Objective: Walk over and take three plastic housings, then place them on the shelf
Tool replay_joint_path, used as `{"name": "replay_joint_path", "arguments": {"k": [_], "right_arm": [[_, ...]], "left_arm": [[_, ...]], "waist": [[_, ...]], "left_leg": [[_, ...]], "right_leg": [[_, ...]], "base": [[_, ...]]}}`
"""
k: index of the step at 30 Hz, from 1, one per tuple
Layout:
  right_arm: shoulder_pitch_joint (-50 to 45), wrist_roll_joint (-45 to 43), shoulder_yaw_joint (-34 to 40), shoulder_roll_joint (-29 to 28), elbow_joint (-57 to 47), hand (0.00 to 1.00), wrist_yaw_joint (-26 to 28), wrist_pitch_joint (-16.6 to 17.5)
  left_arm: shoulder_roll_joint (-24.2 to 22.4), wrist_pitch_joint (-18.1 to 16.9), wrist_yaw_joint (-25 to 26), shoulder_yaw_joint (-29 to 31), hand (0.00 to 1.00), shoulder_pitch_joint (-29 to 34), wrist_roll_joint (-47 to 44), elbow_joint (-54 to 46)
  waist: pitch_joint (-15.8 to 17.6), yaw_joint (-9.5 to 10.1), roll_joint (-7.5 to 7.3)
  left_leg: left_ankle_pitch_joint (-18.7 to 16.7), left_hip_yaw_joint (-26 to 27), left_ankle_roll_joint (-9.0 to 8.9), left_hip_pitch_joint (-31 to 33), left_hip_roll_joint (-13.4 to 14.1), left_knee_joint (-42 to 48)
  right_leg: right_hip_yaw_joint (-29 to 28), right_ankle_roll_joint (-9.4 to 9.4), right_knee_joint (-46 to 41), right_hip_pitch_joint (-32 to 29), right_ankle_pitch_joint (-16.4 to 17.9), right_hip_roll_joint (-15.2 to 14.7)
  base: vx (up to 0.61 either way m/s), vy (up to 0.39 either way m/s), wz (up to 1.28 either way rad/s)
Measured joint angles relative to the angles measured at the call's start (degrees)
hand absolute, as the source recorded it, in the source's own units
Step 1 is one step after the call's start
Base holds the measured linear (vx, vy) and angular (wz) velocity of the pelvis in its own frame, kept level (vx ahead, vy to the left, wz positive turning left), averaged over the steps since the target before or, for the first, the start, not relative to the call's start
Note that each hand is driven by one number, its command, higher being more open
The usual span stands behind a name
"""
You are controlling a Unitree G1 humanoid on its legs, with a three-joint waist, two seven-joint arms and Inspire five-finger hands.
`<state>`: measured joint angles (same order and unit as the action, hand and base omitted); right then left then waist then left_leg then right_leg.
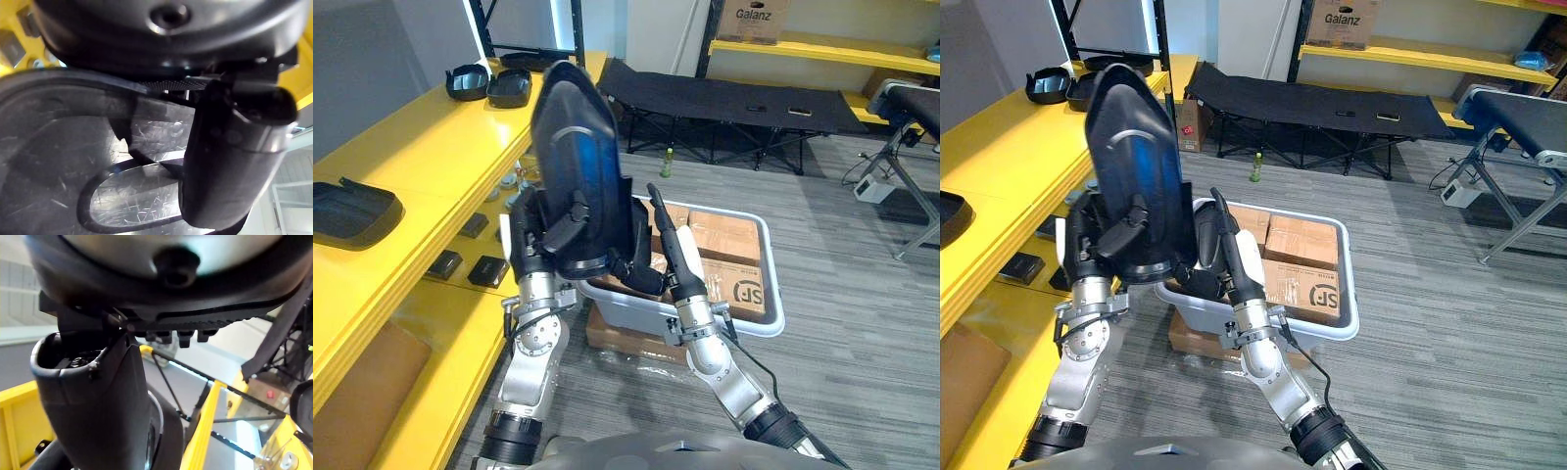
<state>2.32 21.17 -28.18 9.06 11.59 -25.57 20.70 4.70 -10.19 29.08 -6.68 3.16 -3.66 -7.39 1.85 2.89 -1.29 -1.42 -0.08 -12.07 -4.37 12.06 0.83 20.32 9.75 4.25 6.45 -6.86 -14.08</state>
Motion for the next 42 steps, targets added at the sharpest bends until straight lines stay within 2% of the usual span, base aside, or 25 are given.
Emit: {"name": "replay_joint_path", "arguments": {"k": [4, 9, 12, 15, 19, 22, 25, 28, 30, 34, 38, 42], "right_arm": [[0.0, -1.7, -0.1, 0.2, 0.0, 1.0, 0.0, -0.7], [-1.9, -3.0, -0.1, 2.4, 1.4, 1.0, 1.5, -1.4], [-2.0, -8.7, 0.0, 2.5, 1.2, 1.0, 2.8, 0.1], [-2.0, -12.9, 0.2, 2.4, -2.1, 1.0, 3.9, 2.4], [-2.7, -16.0, 2.3, 1.8, -8.4, 1.0, 5.5, 5.1], [-3.7, -16.2, 4.7, 0.9, -10.9, 1.0, 6.3, 5.2], [-5.1, -19.9, 6.7, 0.2, -11.1, 1.0, 9.7, 2.8], [-7.4, -25.5, 9.0, 0.1, -11.1, 1.0, 14.3, -1.1], [-8.5, -31.6, 9.8, -0.1, -11.1, 1.0, 15.1, -3.7], [-9.3, -39.9, 13.5, -1.3, -11.2, 1.0, 15.8, -5.6], [-9.4, -42.0, 17.0, -2.6, -11.8, 1.0, 16.5, -7.0], [-9.5, -42.0, 17.6, -2.8, -11.8, 1.0, 16.5, -10.6]], "left_arm": [[-0.1, -0.1, 4.7, 1.6, 0.0, 0.0, 2.9, -0.5], [-0.3, -0.2, 11.4, 6.8, 0.0, -0.2, 8.8, -4.8], [-0.3, -0.1, 15.2, 8.3, 0.0, -0.4, 14.5, -6.8], [-0.2, 0.3, 16.6, 9.0, 0.0, -0.6, 18.1, -6.8], [-0.2, 0.4, 16.9, 9.0, 0.0, -0.6, 18.1, -6.6], [-0.3, 0.2, 16.7, 9.5, 0.0, -0.6, 17.7, -6.6], [-0.3, 0.0, 16.7, 9.9, 0.0, -0.5, 17.8, -6.6], [-0.5, -1.6, 15.5, 9.8, 0.0, 0.2, 17.8, -6.6], [-1.0, -3.0, 13.8, 9.7, 0.0, 1.8, 17.8, -7.2], [-3.3, -3.9, 11.1, 9.5, 0.0, 7.3, 17.4, -10.4], [-4.2, -6.0, 9.6, 10.0, 0.0, 10.9, 12.6, -11.4], [-5.7, -6.9, 7.7, 11.5, 0.0, 13.8, 8.4, -14.4]], "waist": [[0.7, 0.09, 0.03], [1.2, 0.02, -0.04], [1.2, 0.03, -0.04], [1.2, -0.08, -0.03], [1.2, -0.24, 0.0], [1.2, -0.44, 0.03], [1.3, -1.17, 0.18], [1.6, -1.56, 0.63], [1.9, -1.8, 1.09], [2.2, -1.57, 1.88], [2.2, -1.4, 1.98], [2.3, -0.79, 2.1]], "left_leg": [[0.0, -0.2, 0.02, 0.0, 0.0, 0.0], [-0.1, -0.2, 0.0, 0.0, 0.0, 0.0], [-0.2, -0.2, -0.03, 0.0, 0.0, 0.0], [-0.2, -0.1, 0.0, 0.0, 0.0, 0.1], [-0.6, 0.1, 0.01, 0.0, 0.0, 0.5], [-1.0, 0.4, 0.01, 0.0, 0.0, 1.0], [-1.0, 0.7, 0.01, 0.0, 0.0, 1.0], [-1.1, 1.0, 0.06, 0.0, 0.0, 1.0], [-1.2, 1.1, 0.07, 0.0, 0.0, 1.0], [-1.3, 1.0, 0.06, 0.1, 0.0, 1.0], [-1.3, 0.2, 0.06, 0.7, 0.0, 1.3], [-1.3, -1.6, 0.09, 2.1, -0.1, 2.2]], "right_leg": [[0.2, -0.05, 0.0, 0.2, 0.1, 0.0], [0.2, -0.15, 0.0, 0.1, 0.1, 0.0], [0.2, -0.13, 0.0, 0.1, 0.1, 0.0], [0.2, -0.12, 0.0, 0.1, 0.1, 0.0], [-0.1, -0.11, 0.0, 0.1, 0.1, 0.0], [-0.4, -0.11, 0.0, 0.0, 0.1, 0.0], [-0.6, -0.04, 0.1, -0.2, 0.1, 0.0], [-0.9, 0.05, 0.1, -0.4, 0.0, 0.0], [-0.9, 0.09, 0.1, -0.4, 0.0, 0.0], [-0.9, 0.12, 0.2, -0.4, 0.0, 0.0], [0.0, 0.12, 0.2, -0.2, 0.0, 0.0], [1.6, 0.16, 0.2, 0.1, 0.0, 0.0]], "base": [[0.0, 0.0, 0.0], [0.0, 0.0, 0.0], [0.0, 0.0, 0.0], [0.0, 0.0, 0.0], [0.0, 0.0, -0.04], [0.0, 0.0, -0.06], [0.0, 0.0, -0.04], [0.0, 0.0, -0.01], [0.0, 0.007, -0.02], [0.0, 0.0, 0.0], [-0.01, 0.013, 0.1], [-0.02, 0.016, 0.2]]}}
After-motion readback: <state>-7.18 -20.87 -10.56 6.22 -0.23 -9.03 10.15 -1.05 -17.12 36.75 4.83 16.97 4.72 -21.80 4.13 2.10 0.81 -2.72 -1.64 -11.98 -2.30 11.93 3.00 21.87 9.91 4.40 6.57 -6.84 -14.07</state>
